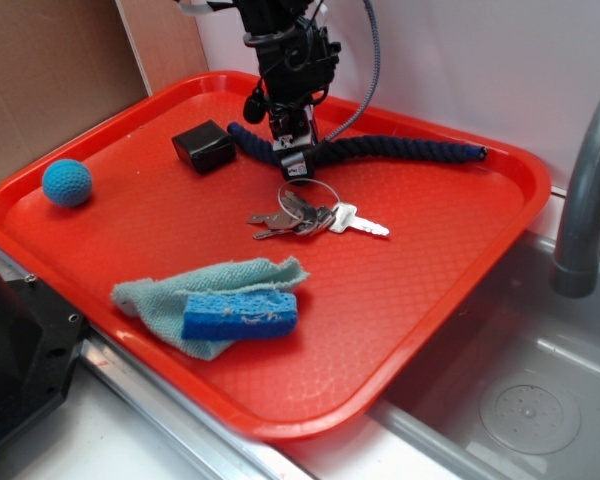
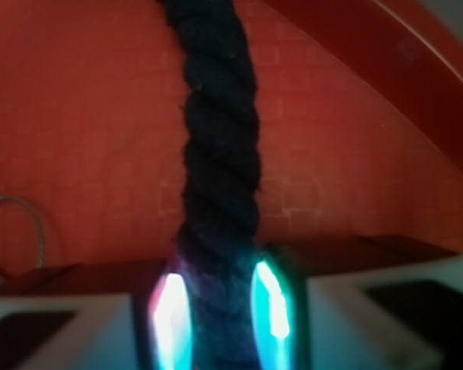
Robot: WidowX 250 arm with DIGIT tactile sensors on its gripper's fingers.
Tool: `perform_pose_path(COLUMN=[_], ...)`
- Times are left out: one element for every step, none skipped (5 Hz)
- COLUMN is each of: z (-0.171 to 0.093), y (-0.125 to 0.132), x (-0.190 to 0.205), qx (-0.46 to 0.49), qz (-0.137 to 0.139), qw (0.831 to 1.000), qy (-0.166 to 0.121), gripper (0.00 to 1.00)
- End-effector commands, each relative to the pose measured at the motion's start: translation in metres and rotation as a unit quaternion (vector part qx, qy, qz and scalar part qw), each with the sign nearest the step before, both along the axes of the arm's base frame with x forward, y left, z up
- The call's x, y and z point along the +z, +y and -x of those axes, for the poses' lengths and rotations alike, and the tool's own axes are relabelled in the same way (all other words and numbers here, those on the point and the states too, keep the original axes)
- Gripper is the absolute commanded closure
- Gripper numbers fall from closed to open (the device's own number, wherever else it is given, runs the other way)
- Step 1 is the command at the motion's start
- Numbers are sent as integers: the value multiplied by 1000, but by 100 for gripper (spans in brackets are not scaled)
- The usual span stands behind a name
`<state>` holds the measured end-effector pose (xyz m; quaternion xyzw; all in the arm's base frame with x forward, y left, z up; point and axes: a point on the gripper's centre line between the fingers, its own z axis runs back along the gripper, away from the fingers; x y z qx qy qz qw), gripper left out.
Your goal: Grab the blue rope.
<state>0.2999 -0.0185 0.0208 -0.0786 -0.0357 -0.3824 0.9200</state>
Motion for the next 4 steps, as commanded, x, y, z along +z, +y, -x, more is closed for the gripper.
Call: perform_pose_path(z=[41,80,79,67], y=[-39,-49,-50,-50], x=[71,122,174,221], qx=[155,278,395,438], qz=[12,40,17,-29], qw=[987,959,918,899], qy=[-38,-50,-26,-2], gripper=[100,100,100,100])
